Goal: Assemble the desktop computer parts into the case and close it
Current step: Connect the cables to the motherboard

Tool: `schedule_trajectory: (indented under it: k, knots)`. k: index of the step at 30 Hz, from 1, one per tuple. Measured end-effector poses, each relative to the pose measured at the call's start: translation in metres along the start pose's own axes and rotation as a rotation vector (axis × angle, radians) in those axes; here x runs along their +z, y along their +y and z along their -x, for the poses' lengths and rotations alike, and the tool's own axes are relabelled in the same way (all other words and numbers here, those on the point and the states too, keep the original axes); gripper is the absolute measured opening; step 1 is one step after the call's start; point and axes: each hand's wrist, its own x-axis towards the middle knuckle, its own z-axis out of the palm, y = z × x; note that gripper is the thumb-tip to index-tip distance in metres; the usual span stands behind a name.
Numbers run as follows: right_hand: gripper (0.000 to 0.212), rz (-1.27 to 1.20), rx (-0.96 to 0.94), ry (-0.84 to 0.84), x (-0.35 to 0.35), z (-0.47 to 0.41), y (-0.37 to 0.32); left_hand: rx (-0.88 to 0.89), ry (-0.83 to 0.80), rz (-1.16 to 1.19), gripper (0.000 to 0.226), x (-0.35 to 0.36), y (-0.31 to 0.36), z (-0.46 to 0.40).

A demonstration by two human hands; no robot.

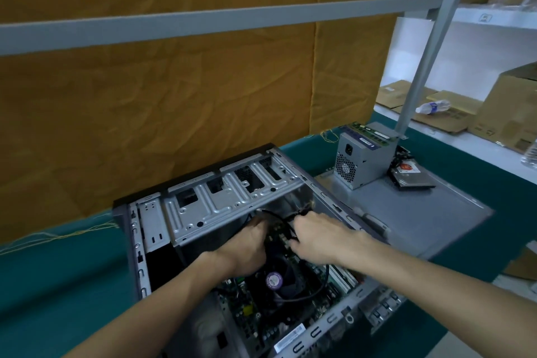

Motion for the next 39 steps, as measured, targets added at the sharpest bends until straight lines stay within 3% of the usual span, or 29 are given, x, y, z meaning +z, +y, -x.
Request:
schedule_trajectory:
  k: [2, 4, 6, 7, 10, 12, 16, 20, 25, 28, 31, 35, 39]
  knots:
    - [0.013, -0.138, 0.061, -0.152, -0.001, -0.013, -0.005, -0.093, -0.009, 0.009, 0.050, -0.002, -0.002, 0.014]
    - [0.007, -0.273, 0.121, -0.179, -0.002, -0.018, -0.006, -0.178, -0.035, -0.046, 0.053, -0.004, -0.006, 0.025]
    - [0.023, -0.467, 0.140, -0.152, -0.006, -0.016, -0.005, -0.243, -0.090, -0.104, 0.055, -0.004, -0.010, 0.034]
    - [0.027, -0.595, 0.133, -0.132, -0.010, -0.015, -0.004, -0.255, -0.119, -0.105, 0.044, -0.006, -0.011, 0.038]
    - [0.023, -1.046, 0.115, -0.046, -0.028, -0.009, -0.001, -0.260, -0.126, -0.038, 0.029, -0.012, -0.012, 0.046]
    - [0.020, -1.176, 0.107, -0.004, -0.043, -0.006, 0.005, -0.259, -0.132, 0.009, 0.031, -0.016, -0.012, 0.051]
    - [0.017, -0.975, 0.073, -0.016, -0.049, 0.001, 0.018, -0.309, -0.261, -0.020, 0.040, -0.025, -0.015, 0.062]
    - [0.013, -0.671, 0.022, -0.030, -0.030, 0.000, 0.015, -0.329, -0.400, -0.071, 0.031, -0.031, -0.019, 0.073]
    - [0.023, -0.282, -0.083, -0.120, -0.009, -0.007, 0.011, -0.341, -0.426, 0.041, 0.029, -0.029, -0.018, 0.081]
    - [0.044, 0.018, -0.109, -0.127, 0.000, -0.011, 0.013, -0.315, -0.381, 0.057, 0.026, -0.031, -0.021, 0.083]
    - [0.051, 0.330, -0.257, -0.013, 0.008, -0.016, 0.012, -0.271, -0.326, 0.059, 0.016, -0.031, -0.024, 0.083]
    - [0.044, 0.384, -0.395, -0.039, 0.013, -0.023, 0.004, -0.232, -0.206, -0.015, 0.013, -0.031, -0.027, 0.083]
    - [0.040, 0.327, -0.399, -0.129, 0.016, -0.034, -0.002, -0.206, -0.101, -0.047, 0.032, -0.025, -0.028, 0.085]
